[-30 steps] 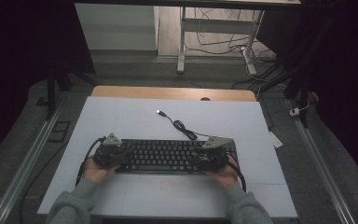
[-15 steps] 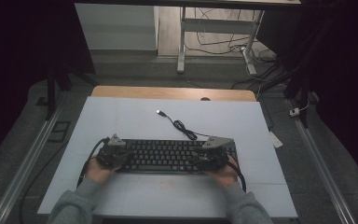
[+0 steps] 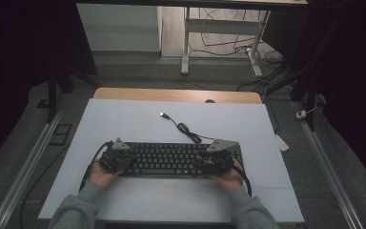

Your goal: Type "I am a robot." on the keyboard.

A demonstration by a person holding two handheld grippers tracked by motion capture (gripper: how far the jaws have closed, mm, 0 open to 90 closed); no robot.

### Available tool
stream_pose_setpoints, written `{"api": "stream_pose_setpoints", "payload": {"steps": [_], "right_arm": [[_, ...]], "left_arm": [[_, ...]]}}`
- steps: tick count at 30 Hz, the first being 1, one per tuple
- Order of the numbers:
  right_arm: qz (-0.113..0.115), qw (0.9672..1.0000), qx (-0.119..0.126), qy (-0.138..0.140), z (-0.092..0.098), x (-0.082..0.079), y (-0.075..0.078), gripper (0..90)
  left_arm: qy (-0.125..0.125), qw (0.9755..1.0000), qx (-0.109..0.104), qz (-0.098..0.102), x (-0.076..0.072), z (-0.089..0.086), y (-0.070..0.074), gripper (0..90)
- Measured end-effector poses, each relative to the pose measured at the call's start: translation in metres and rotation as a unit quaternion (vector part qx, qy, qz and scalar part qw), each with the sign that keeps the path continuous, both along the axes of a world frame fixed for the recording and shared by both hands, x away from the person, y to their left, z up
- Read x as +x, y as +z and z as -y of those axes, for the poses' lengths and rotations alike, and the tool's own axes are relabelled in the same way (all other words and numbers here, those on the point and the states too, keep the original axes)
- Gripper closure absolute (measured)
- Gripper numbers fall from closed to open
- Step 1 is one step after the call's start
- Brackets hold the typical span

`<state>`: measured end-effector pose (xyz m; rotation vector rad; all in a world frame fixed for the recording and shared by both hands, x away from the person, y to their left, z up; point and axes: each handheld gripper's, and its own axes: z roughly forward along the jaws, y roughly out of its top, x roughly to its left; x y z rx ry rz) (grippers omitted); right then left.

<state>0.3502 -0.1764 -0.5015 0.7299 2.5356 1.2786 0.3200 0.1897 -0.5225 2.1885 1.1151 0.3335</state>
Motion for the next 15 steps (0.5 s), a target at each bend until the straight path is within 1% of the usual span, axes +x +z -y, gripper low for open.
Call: {"api": "stream_pose_setpoints", "payload": {"steps": [3,5,6,9,12,15], "right_arm": [[0.000,1.0000,0.000,0.000,0.000,0.000,0.000,45.8],[0.000,1.0000,0.000,0.000,0.000,0.000,0.000,45.9],[0.000,1.0000,0.000,0.000,0.000,0.000,0.000,45.9],[0.001,1.0000,0.001,0.000,0.000,0.000,0.000,45.8],[0.001,1.0000,0.002,-0.001,0.001,0.000,0.001,45.8],[0.001,1.0000,0.001,-0.001,0.001,0.000,0.001,45.9]], "left_arm": [[0.001,1.0000,-0.001,-0.001,0.000,0.000,0.000,88.7],[0.002,1.0000,-0.002,0.002,0.000,-0.001,0.002,88.6],[0.004,1.0000,-0.006,0.006,-0.001,-0.001,0.003,88.7],[0.007,0.9995,-0.026,0.015,-0.003,-0.005,0.009,88.6],[0.016,0.9985,-0.047,0.024,-0.006,-0.012,0.014,88.4],[0.020,0.9971,-0.068,0.026,-0.009,-0.020,0.018,85.0]]}}
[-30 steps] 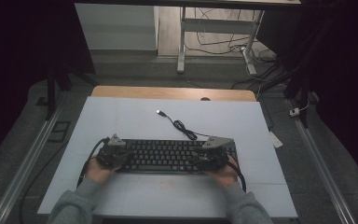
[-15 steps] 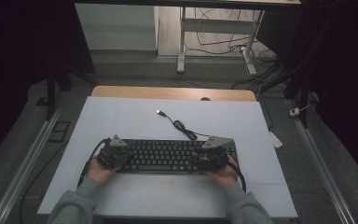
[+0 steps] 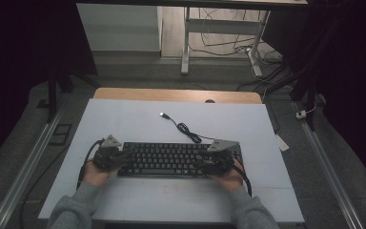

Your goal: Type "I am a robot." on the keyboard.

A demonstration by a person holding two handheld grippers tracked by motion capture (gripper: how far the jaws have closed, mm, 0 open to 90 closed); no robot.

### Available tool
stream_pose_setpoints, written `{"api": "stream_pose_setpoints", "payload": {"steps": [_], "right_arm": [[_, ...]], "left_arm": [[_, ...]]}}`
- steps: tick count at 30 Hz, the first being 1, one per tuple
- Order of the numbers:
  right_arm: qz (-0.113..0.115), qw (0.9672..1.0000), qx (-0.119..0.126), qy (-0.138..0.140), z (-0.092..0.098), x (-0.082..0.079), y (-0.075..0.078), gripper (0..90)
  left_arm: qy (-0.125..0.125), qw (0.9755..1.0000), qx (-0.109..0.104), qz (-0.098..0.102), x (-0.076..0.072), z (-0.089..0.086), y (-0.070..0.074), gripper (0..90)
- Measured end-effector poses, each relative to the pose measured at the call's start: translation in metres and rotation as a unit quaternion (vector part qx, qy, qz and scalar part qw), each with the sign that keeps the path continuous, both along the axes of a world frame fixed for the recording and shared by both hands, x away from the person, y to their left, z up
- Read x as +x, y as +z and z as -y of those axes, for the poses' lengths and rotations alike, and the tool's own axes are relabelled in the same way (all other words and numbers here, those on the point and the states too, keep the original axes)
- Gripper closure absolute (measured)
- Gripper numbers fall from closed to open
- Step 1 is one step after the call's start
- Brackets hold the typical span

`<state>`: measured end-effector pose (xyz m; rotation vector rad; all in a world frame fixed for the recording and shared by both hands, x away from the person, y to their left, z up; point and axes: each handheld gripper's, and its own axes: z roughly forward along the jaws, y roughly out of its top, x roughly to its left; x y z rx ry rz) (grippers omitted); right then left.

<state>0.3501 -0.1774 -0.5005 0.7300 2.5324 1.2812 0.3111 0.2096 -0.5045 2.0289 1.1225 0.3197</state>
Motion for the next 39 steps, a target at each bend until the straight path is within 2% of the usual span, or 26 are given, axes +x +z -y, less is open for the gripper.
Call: {"api": "stream_pose_setpoints", "payload": {"steps": [2,4,6,8,13,21,28,39], "right_arm": [[0.000,1.0000,0.002,0.001,-0.0001,-0.0002,0.0002,45.8],[0.001,1.0000,0.001,0.001,0.0000,-0.0002,0.0002,45.8],[0.000,1.0000,0.001,0.001,0.0000,0.0001,-0.0002,45.7],[0.000,1.0000,0.001,0.001,-0.0002,-0.0002,0.0000,45.7],[0.001,1.0000,0.002,0.001,-0.0001,-0.0006,0.0004,45.5],[0.001,1.0000,0.004,0.001,0.0000,-0.0005,0.0005,45.0],[0.003,1.0000,0.006,0.000,0.0002,-0.0007,0.0010,44.9],[0.002,1.0000,0.004,0.001,0.0000,-0.0006,0.0009,44.9]], "left_arm": [[0.001,0.9999,-0.014,-0.001,-0.0013,-0.0047,0.0017,81.0],[0.004,0.9998,-0.022,-0.001,-0.0019,-0.0072,0.0025,73.2],[0.011,0.9997,-0.022,0.002,-0.0021,-0.0076,0.0029,61.6],[0.014,0.9997,-0.022,0.001,-0.0021,-0.0072,0.0029,53.8],[0.011,0.9997,-0.020,0.001,-0.0027,-0.0053,0.0026,42.6],[0.011,0.9997,-0.022,0.003,-0.0029,-0.0054,0.0031,36.3],[0.003,0.9995,-0.031,0.008,-0.0028,-0.0075,0.0064,35.2],[-0.001,0.9994,-0.029,0.017,-0.0021,-0.0054,0.0103,34.4]]}}
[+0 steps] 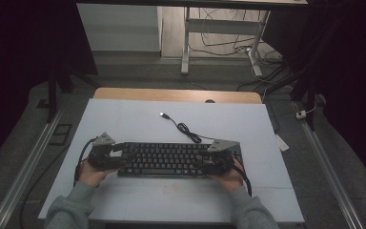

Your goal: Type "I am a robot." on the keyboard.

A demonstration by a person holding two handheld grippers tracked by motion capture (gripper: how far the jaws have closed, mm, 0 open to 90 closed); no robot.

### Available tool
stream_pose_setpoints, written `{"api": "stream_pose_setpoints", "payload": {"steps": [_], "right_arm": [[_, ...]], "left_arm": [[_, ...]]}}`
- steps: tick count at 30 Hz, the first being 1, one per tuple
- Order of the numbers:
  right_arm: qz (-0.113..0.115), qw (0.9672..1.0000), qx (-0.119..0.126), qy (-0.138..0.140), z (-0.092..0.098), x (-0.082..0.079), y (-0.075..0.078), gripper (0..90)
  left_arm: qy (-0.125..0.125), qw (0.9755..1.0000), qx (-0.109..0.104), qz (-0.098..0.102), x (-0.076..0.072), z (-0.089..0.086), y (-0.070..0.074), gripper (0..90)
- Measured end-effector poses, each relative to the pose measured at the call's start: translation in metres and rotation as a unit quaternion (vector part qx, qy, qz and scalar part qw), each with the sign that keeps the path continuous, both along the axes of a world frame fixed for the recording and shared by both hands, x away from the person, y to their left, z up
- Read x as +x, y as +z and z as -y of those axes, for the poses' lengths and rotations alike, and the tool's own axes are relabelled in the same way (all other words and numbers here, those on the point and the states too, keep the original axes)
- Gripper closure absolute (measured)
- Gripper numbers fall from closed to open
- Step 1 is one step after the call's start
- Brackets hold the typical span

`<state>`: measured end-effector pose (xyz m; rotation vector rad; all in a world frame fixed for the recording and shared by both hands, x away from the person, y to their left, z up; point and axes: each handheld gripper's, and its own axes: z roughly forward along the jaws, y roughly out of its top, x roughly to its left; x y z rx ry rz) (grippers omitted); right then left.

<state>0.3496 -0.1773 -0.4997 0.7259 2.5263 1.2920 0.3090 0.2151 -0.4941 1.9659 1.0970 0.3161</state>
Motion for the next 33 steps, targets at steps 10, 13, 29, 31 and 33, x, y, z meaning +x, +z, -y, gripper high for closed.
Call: {"api": "stream_pose_setpoints", "payload": {"steps": [10,13,29,31,33], "right_arm": [[0.000,1.0000,0.000,0.000,0.000,0.000,0.000,44.9],[0.000,1.0000,-0.003,-0.001,0.000,0.000,-0.001,44.8],[-0.001,1.0000,-0.005,0.002,-0.003,0.001,-0.003,44.9],[-0.001,1.0000,-0.007,0.002,-0.003,0.001,-0.003,44.8],[-0.002,1.0000,-0.008,0.001,-0.003,0.001,-0.003,44.9]], "left_arm": [[-0.008,0.9999,0.005,0.005,0.008,0.010,0.005,36.2],[-0.013,0.9999,0.005,0.006,0.011,0.014,0.005,37.1],[-0.037,0.9990,0.023,-0.006,0.025,0.038,-0.001,54.7],[-0.039,0.9989,0.025,-0.010,0.026,0.040,-0.004,58.0],[-0.040,0.9987,0.028,-0.015,0.028,0.040,-0.006,62.6]]}}
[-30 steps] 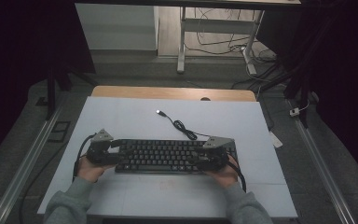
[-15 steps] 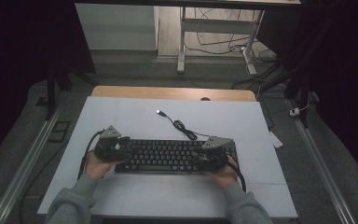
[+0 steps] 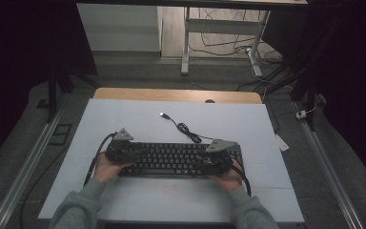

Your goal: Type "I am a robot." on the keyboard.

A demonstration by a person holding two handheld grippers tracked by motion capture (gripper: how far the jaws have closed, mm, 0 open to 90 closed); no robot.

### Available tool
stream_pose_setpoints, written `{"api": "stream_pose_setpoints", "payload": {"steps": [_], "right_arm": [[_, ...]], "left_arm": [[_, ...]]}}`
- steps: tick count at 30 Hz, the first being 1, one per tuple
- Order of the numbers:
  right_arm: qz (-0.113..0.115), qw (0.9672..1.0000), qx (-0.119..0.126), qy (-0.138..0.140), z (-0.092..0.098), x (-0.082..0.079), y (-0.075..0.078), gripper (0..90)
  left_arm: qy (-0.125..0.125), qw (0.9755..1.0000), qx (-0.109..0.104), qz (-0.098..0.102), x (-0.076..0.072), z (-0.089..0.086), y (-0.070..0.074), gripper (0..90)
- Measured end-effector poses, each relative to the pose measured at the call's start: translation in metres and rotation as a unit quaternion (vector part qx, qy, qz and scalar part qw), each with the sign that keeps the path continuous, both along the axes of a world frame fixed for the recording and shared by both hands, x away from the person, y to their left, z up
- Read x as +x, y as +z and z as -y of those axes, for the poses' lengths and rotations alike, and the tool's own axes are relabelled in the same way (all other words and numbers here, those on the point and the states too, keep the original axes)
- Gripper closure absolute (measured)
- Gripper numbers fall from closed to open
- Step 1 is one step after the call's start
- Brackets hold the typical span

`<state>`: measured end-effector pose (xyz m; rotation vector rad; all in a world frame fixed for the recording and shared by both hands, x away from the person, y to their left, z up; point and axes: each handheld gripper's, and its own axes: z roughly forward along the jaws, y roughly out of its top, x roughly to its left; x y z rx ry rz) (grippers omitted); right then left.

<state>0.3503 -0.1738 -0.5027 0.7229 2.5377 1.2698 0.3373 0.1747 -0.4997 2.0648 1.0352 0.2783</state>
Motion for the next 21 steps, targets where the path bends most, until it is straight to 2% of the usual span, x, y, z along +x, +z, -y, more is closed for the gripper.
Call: {"api": "stream_pose_setpoints", "payload": {"steps": [5,10,21], "right_arm": [[0.000,1.0000,0.000,0.000,0.000,0.000,0.000,44.9],[0.000,1.0000,-0.002,0.002,-0.001,0.000,-0.001,44.8],[-0.001,1.0000,-0.003,0.002,-0.001,0.000,-0.001,45.0]], "left_arm": [[-0.005,0.9999,0.007,-0.010,0.004,0.004,-0.005,75.2],[-0.011,0.9997,0.019,-0.012,0.006,0.009,-0.009,88.3],[-0.019,0.9990,0.036,-0.020,0.010,0.018,-0.017,88.6]]}}
